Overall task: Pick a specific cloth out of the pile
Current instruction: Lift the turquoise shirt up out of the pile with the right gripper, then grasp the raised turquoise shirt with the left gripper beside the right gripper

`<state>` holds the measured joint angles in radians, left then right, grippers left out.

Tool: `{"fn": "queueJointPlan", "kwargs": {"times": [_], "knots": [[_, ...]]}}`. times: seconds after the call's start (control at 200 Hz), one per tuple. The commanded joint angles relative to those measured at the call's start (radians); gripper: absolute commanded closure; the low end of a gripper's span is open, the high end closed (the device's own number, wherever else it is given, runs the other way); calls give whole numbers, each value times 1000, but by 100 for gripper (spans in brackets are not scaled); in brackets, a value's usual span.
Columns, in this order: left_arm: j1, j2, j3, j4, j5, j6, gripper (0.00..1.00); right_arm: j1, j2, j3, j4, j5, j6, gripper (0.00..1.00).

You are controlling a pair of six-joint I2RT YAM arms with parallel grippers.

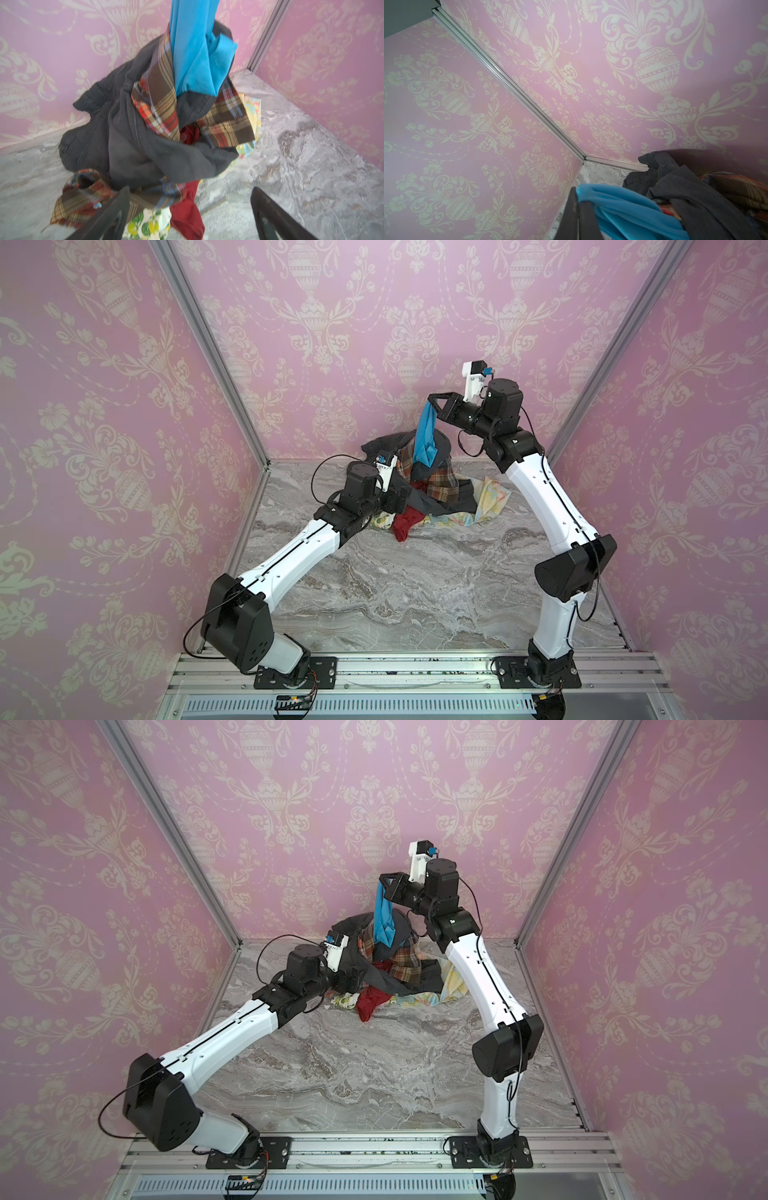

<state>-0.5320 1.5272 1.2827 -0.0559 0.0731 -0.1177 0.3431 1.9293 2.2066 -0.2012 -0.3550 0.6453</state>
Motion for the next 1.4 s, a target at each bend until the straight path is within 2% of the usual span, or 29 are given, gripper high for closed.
{"fn": "queueJointPlan", "kwargs": {"times": [0.0,0.22,0.35,0.39,0.52,0.555,0.615,0.671,0.951,1.001,1.101,1.156,1.266,1.391], "knots": [[7,85,117,109,22,-11,7,10,-85,63,115,-32,-33,100],[7,271,332,191,79,-2,7,10,-73,144,42,-26,-39,100],[6,376,456,196,97,8,12,9,-76,143,31,-32,-32,100],[7,410,496,190,90,13,19,10,-81,132,28,-34,-32,100],[19,482,563,246,97,0,55,10,-126,38,30,-20,-40,100],[22,497,590,251,107,-11,64,8,-144,3,31,-10,-77,100],[30,527,647,242,123,-27,87,4,-176,-70,42,6,-90,100],[33,544,695,231,127,-32,98,-7,-213,-156,75,11,-88,100],[38,626,1004,85,163,-82,100,-86,-353,-569,211,28,-79,100],[38,645,1076,49,166,-89,100,-101,-366,-623,221,17,-92,87],[39,696,1238,-34,174,-102,100,-119,-403,-744,262,9,-136,47],[40,729,1355,-95,172,-97,100,-125,-427,-803,282,23,-161,31],[50,746,1469,-129,170,-104,100,-133,-447,-874,308,27,-211,17],[71,715,1520,-180,190,-119,100,-132,-451,-923,369,15,-268,8]]}}
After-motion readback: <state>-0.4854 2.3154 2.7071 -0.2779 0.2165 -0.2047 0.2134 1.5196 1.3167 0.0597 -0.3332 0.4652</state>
